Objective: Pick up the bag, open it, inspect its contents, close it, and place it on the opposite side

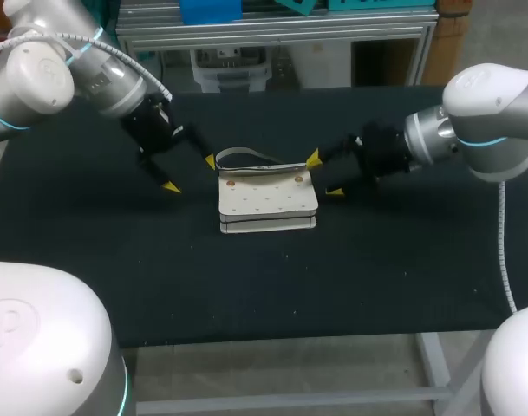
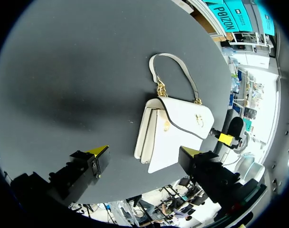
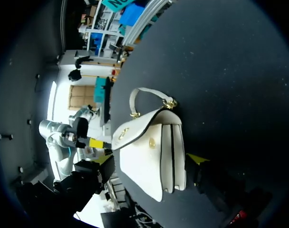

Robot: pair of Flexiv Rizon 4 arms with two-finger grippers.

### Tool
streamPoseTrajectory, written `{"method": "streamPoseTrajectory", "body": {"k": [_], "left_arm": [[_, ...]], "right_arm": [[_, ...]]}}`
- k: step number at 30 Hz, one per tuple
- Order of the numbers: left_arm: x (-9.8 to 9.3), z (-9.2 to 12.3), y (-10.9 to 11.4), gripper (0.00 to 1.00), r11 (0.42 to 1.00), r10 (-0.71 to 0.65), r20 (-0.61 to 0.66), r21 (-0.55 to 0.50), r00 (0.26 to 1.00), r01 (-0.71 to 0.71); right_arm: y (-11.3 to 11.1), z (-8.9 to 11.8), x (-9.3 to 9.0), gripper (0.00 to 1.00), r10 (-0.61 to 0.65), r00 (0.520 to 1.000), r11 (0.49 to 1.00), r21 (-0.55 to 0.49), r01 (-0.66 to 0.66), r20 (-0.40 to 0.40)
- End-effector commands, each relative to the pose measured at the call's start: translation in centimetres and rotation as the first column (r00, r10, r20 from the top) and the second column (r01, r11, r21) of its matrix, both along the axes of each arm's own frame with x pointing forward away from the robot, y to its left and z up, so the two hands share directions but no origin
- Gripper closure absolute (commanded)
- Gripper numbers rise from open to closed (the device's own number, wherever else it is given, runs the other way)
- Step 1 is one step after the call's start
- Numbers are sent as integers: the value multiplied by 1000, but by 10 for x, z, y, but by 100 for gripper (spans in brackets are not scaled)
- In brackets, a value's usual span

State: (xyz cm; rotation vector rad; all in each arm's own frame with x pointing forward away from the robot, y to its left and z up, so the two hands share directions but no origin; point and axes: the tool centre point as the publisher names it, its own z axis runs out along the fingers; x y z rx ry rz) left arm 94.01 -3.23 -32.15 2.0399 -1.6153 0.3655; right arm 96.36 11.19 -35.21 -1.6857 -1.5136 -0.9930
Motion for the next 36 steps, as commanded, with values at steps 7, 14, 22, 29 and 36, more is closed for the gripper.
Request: {"method": "streamPoseTrajectory", "body": {"k": [7, 14, 22, 29, 36], "left_arm": [[11, -15, -4, 0, 994, 46, -117, -89, 992, -57], [13, -14, -4, 0, 982, 112, -161, -131, 981, -134], [19, -17, -5, 0, 912, 204, -314, -283, 927, -296], [21, -23, -16, 0, 893, 209, -372, -303, 904, -332], [25, -28, -31, 0, 881, 215, -392, -316, 894, -351]], "right_arm": [[-5, 7, 1, 0, -32, 998, 999, -2, 32, 57], [-5, 5, 2, 0, -36, 999, 999, 12, 36, 28], [-2, -12, 20, 0, -118, 975, 984, 107, 140, -186], [7, -7, 30, 0, -125, 966, 980, 126, 157, -228], [14, -8, 34, 0, -110, 957, 980, 132, 150, -267]]}}
